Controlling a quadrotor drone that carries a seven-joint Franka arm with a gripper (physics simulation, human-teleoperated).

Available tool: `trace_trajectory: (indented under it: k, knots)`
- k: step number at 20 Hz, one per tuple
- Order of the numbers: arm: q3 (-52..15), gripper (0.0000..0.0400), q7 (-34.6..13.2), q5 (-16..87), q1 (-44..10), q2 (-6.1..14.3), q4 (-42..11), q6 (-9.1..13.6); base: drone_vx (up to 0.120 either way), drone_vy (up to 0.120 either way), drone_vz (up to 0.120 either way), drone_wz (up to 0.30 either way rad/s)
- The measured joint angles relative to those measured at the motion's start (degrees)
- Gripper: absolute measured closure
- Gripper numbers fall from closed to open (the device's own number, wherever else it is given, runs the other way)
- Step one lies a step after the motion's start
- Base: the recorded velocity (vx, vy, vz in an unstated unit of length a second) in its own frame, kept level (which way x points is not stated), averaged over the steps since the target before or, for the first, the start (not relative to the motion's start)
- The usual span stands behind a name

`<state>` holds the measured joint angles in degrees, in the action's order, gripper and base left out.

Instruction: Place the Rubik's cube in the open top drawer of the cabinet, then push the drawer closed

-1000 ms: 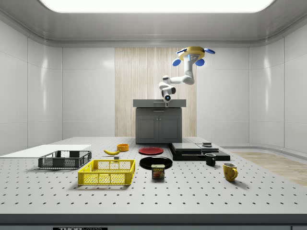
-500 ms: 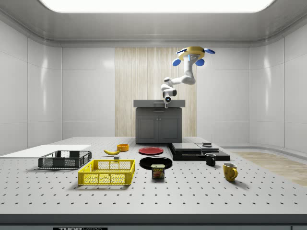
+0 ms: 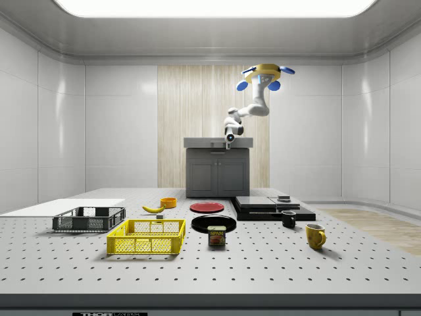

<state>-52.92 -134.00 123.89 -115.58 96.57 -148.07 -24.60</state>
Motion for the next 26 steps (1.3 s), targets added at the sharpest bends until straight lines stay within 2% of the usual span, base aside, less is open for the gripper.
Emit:
trace_trajectory:
  k: [1,7,12,13,20,23,24,25,26]
  knots:
    - [0.3,0.0294,0.9,0.8,0.5,0.3,-0.3,-0.3,0.000,0.000,0.000,0.000]
    - [1.4,0.0295,13.0,13.6,7.1,0.7,-1.8,-1.2,0.000,0.000,0.000,0.000]
    - [2.8,0.0293,21.3,24.0,12.3,0.9,-2.4,-3.0,0.000,0.000,0.000,0.000]
    - [4.7,0.0294,17.0,24.0,12.7,1.0,-2.9,-3.4,0.000,0.000,0.000,0.000]
    - [5.7,0.0295,27.4,34.5,17.8,1.1,-1.5,-7.1,0.000,0.000,0.000,0.000]
    - [6.1,0.0294,29.4,37.2,19.0,1.3,-0.2,-9.0,0.000,0.000,0.000,0.000]
    - [7.2,0.0294,26.7,36.8,18.8,1.4,0.2,-9.6,0.000,0.000,0.000,0.000]
    - [7.3,0.0294,27.5,37.3,18.9,1.4,0.8,-10.3,0.000,0.000,0.000,0.000]
    - [8.5,0.0293,24.4,37.1,18.7,1.5,1.3,-11.0,0.000,0.000,0.000,0.000]
